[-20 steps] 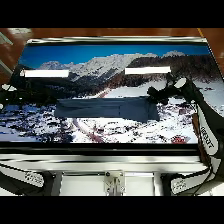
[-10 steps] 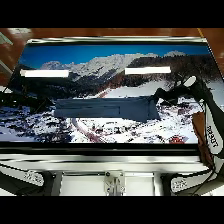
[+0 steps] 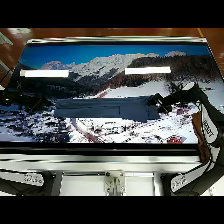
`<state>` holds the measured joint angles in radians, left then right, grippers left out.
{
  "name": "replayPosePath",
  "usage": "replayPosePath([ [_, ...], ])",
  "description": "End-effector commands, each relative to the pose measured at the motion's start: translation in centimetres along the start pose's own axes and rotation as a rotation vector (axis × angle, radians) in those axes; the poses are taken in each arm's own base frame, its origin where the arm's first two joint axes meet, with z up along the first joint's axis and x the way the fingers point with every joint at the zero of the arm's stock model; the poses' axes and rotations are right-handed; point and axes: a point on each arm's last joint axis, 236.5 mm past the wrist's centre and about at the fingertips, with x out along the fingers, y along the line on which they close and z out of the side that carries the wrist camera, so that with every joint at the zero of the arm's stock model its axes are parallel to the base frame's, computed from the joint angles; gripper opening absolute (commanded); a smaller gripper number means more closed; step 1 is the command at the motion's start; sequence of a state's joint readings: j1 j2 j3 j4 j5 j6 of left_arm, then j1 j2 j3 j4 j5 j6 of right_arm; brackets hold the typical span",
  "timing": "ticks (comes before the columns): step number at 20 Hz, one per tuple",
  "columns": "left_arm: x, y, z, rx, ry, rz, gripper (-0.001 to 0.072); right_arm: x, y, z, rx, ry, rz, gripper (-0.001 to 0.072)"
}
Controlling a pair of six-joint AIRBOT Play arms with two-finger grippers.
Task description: Fold the shirts.
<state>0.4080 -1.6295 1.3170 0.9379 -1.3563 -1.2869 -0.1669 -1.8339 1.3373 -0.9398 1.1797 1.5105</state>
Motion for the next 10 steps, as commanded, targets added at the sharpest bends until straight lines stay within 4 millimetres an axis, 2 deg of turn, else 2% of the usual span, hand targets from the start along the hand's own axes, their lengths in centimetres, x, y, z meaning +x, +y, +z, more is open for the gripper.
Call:
replayPosePath([
  [1, -0.3, -3.2, -0.1, 0.051, -0.01, -0.065, 0.0493, 2.2, 0.8, -0.3, 0.045, 0.037, 0.059, 0.036],
  [2, -0.3, -5.0, 0.0, 0.074, -0.023, -0.115, 0.0491, 2.3, 1.0, -0.3, 0.027, 0.035, 0.058, 0.0127],
  [3, -0.3, -6.8, 0.2, 0.096, -0.036, -0.166, 0.0483, 1.9, 1.4, -0.2, 0.0, 0.03, 0.065, 0.0058],
  [4, -0.1, -8.5, 0.4, 0.113, -0.045, -0.211, 0.0388, 1.3, 2.3, -0.4, -0.039, 0.026, 0.091, 0.0055],
  [6, 1.1, -12.0, -0.2, 0.161, -0.033, -0.278, 0.0043, -1.2, 4.9, -0.4, -0.127, -0.018, 0.149, 0.0054],
  [8, 3.7, -14.9, -0.9, 0.227, -0.028, -0.268, 0.0041, -4.9, 7.6, -0.9, -0.186, -0.08, 0.172, 0.0054],
  [10, 7.5, -18.2, -2.1, 0.289, -0.026, -0.252, 0.004, -8.6, 9.9, -2.4, -0.234, -0.116, 0.186, 0.0054],
])
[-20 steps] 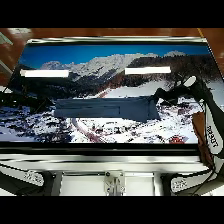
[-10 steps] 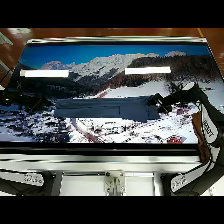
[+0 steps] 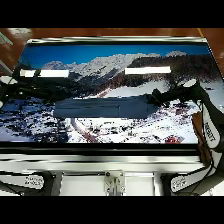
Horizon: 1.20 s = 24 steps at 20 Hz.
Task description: Fold the shirts.
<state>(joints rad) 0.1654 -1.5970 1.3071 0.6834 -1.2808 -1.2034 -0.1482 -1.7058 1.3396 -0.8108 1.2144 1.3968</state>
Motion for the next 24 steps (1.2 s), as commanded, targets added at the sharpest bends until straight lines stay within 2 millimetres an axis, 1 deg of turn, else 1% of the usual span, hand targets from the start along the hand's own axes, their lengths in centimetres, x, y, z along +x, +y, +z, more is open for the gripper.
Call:
replayPosePath([
  [1, 7.1, -5.1, -0.7, 0.111, 0.001, -0.016, 0.004, -5.4, 5.4, -1.6, -0.094, -0.049, 0.051, 0.0054],
  [4, 14.3, -10.1, -3.1, 0.138, 0.021, -0.08, 0.004, -9.6, 9.0, -4.4, -0.136, -0.061, 0.071, 0.0054],
  [6, 18.4, -12.7, -5.2, 0.13, 0.042, -0.119, 0.004, -11.7, 10.7, -6.3, -0.151, -0.064, 0.078, 0.0054],
  [7, 20.3, -13.9, -6.6, 0.135, 0.072, -0.138, 0.004, -12.6, 11.3, -7.2, -0.156, -0.069, 0.074, 0.0054],
  [10, 24.8, -17.2, -10.4, 0.144, 0.162, -0.198, 0.004, -14.8, 12.5, -8.7, -0.16, -0.103, 0.06, 0.0054],
  [12, 27.5, -19.9, -13.6, 0.121, 0.233, -0.263, 0.004, -15.8, 13.4, -9.5, -0.161, -0.125, 0.065, 0.0055],
  [14, 29.4, -22.3, -17.5, 0.104, 0.327, -0.325, 0.004, -16.5, 13.9, -9.9, -0.165, -0.146, 0.068, 0.0055],
  [15, 30.0, -23.3, -18.9, 0.091, 0.358, -0.353, 0.004, -16.7, 14.0, -10.0, -0.163, -0.151, 0.067, 0.0055],
  [16, 30.4, -24.0, -19.4, 0.079, 0.363, -0.37, 0.0039, -16.7, 14.0, -10.0, -0.153, -0.151, 0.068, 0.0055],
  [17, 30.7, -24.2, -18.9, 0.071, 0.342, -0.372, 0.0039, -16.7, 14.0, -10.0, -0.147, -0.153, 0.068, 0.0055],
  [18, 30.6, -24.0, -17.6, 0.066, 0.305, -0.364, 0.0038, -16.7, 14.0, -9.9, -0.146, -0.159, 0.069, 0.0054],
  [19, 30.2, -23.6, -15.7, 0.054, 0.263, -0.361, 0.0038, -16.8, 14.1, -9.6, -0.146, -0.168, 0.071, 0.0055],
  [20, 29.2, -23.0, -13.5, 0.049, 0.223, -0.356, 0.0037, -16.8, 14.1, -9.3, -0.145, -0.183, 0.073, 0.0054],
  [21, 27.7, -22.0, -10.7, 0.068, 0.175, -0.336, 0.0037, -16.7, 14.4, -8.9, -0.152, -0.2, 0.071, 0.0054],
  [22, 25.6, -20.8, -7.7, 0.106, 0.119, -0.305, 0.0037, -16.2, 14.6, -8.5, -0.168, -0.219, 0.055, 0.0055],
  [23, 23.0, -19.6, -4.8, 0.141, 0.063, -0.271, 0.0037, -15.5, 15.2, -8.3, -0.194, -0.228, 0.046, 0.0055],
  [24, 19.6, -18.3, -1.6, 0.161, -0.003, -0.231, 0.0037, -14.0, 16.0, -8.2, -0.223, -0.221, 0.045, 0.0054],
])
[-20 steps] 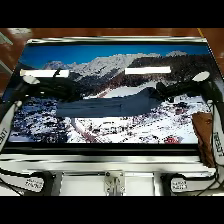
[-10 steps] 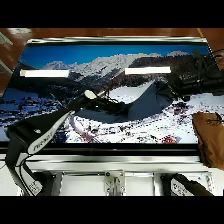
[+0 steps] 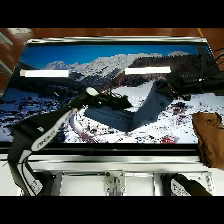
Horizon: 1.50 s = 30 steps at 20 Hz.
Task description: Fold the shirts.
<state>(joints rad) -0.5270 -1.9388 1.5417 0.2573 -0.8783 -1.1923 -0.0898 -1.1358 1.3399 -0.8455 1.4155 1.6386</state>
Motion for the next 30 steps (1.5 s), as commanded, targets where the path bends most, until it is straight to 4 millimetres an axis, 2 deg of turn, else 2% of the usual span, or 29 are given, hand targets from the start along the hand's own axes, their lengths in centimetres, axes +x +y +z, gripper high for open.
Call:
replayPosePath([
  [1, -11.1, 1.9, 7.6, 0.095, -0.176, 0.136, 0.0037, 3.6, 1.8, 0.6, -0.069, -0.018, -0.005, 0.0054],
  [3, -20.8, 1.3, 12.0, 0.129, -0.34, 0.197, 0.0037, 8.5, 4.1, -0.2, -0.114, 0.024, 0.026, 0.0054],
  [5, -30.4, -0.6, 14.3, 0.158, -0.503, 0.221, 0.0038, 14.3, 6.4, -1.4, -0.134, 0.051, 0.067, 0.0055],
  [6, -34.9, -1.7, 14.6, 0.175, -0.573, 0.236, 0.0038, 17.3, 7.4, -2.1, -0.128, 0.058, 0.09, 0.0055],
  [7, -38.5, -2.7, 14.4, 0.19, -0.625, 0.251, 0.0038, 20.4, 8.3, -3.0, -0.102, 0.069, 0.117, 0.0055],
  [9, -44.1, -4.3, 12.9, 0.223, -0.688, 0.292, 0.0038, 25.9, 9.0, -4.8, -0.019, 0.093, 0.156, 0.0056],
  [10, -46.0, -4.8, 11.8, 0.24, -0.698, 0.326, 0.0038, 28.5, 9.1, -5.5, 0.05, 0.1, 0.175, 0.0108],
  [12, -48.1, -4.9, 9.5, 0.268, -0.676, 0.414, 0.0038, 31.6, 9.3, -6.3, 0.142, 0.113, 0.237, 0.0583],
  [13, -48.6, -4.6, 8.4, 0.276, -0.653, 0.457, 0.0038, 32.1, 9.3, -6.6, 0.163, 0.133, 0.26, 0.0597],
  [15, -49.0, -3.9, 6.6, 0.286, -0.597, 0.541, 0.0039, 31.3, 8.1, -5.8, 0.155, 0.147, 0.248, 0.0597],
  [18, -49.2, -3.5, 5.7, 0.291, -0.567, 0.584, 0.0039, 27.5, 4.7, -5.0, 0.09, 0.231, 0.184, 0.0597],
  [20, -49.2, -3.5, 5.8, 0.291, -0.567, 0.584, 0.0039, 23.6, -0.6, -5.1, 0.036, 0.308, 0.013, 0.0597],
  [22, -49.2, -3.5, 5.8, 0.291, -0.566, 0.584, 0.0039, 18.8, -7.6, -5.4, 0.014, 0.38, -0.252, 0.0607],
  [23, -49.2, -3.5, 5.8, 0.291, -0.567, 0.584, 0.0039, 16.2, -10.9, -5.8, 0.025, 0.419, -0.376, 0.067],
  [24, -49.2, -3.5, 5.8, 0.291, -0.566, 0.584, 0.0038, 14.6, -13.0, -6.4, 0.05, 0.445, -0.433, 0.067],
  [25, -49.2, -3.5, 5.8, 0.291, -0.566, 0.584, 0.0039, 14.3, -14.1, -7.2, 0.083, 0.461, -0.441, 0.067],
  [27, -49.1, -3.5, 5.8, 0.29, -0.567, 0.583, 0.0039, 15.9, -15.5, -9.1, 0.151, 0.462, -0.413, 0.067],
  [30, -49.1, -3.6, 5.8, 0.287, -0.567, 0.576, 0.0039, 21.0, -14.2, -9.0, 0.281, 0.312, -0.245, 0.067],
])
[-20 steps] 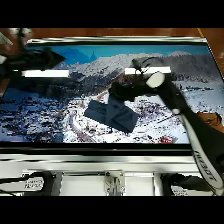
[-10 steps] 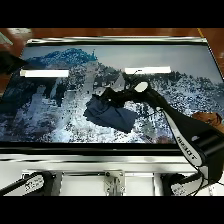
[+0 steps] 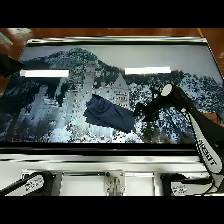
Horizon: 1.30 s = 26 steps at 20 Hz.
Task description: Fold the shirts.
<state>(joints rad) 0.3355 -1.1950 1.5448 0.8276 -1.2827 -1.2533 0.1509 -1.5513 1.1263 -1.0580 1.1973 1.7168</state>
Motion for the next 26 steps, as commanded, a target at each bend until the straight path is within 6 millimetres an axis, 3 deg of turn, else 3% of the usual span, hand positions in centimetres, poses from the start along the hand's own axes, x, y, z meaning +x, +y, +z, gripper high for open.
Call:
replayPosePath([
  [1, 0.0, -0.3, 0.0, -0.004, -0.001, -0.012, 0.0039, 3.3, 0.4, 1.1, 0.124, -0.083, 0.12, 0.067],
  [4, -0.1, -0.9, 0.3, -0.013, -0.011, -0.038, 0.0039, 6.1, 2.2, 0.7, 0.161, -0.031, 0.195, 0.0668],
  [5, -0.1, -1.0, 0.3, -0.014, -0.012, -0.04, 0.0039, 6.6, 3.1, 0.5, 0.154, -0.018, 0.231, 0.0604],
  [7, -0.1, -1.1, 0.3, -0.015, -0.014, -0.045, 0.0039, 6.2, 4.7, 1.1, 0.142, -0.036, 0.308, 0.0046],
  [9, -0.1, -1.1, 0.3, -0.016, -0.015, -0.046, 0.0039, 2.8, 6.4, 3.1, 0.041, -0.122, 0.397, 0.0055],
  [11, -0.1, -1.1, 0.3, -0.023, -0.014, -0.046, 0.0039, -3.8, 7.9, 5.5, -0.049, -0.246, 0.476, 0.0054],
  [13, -0.1, -1.1, 0.3, -0.023, -0.014, -0.046, 0.0039, -12.1, 7.5, 7.4, -0.101, -0.394, 0.505, 0.0054],
  [15, -0.1, -1.1, 0.3, -0.023, -0.014, -0.046, 0.0039, -19.8, 4.4, 8.4, -0.061, -0.533, 0.469, 0.0054],
  [16, -0.1, -1.1, 0.3, -0.024, -0.013, -0.047, 0.0039, -23.1, 1.8, 8.5, -0.01, -0.6, 0.429, 0.0053],
  [19, -0.1, -1.3, -0.3, -0.029, 0.015, -0.056, 0.0039, -30.6, -7.0, 7.3, 0.145, -0.767, 0.303, 0.0054],
  [21, -0.1, -1.5, -0.8, -0.028, 0.035, -0.062, 0.0039, -33.5, -13.0, 5.8, 0.26, -0.844, 0.233, 0.0054],
  [23, -0.3, -1.7, -1.0, -0.025, 0.04, -0.065, 0.0039, -35.3, -18.6, 4.1, 0.368, -0.891, 0.168, 0.0054],
  [26, -1.0, -2.4, -0.8, -0.011, 0.026, -0.065, 0.0039, -37.5, -25.1, 1.9, 0.451, -0.976, 0.059, 0.0054],
])
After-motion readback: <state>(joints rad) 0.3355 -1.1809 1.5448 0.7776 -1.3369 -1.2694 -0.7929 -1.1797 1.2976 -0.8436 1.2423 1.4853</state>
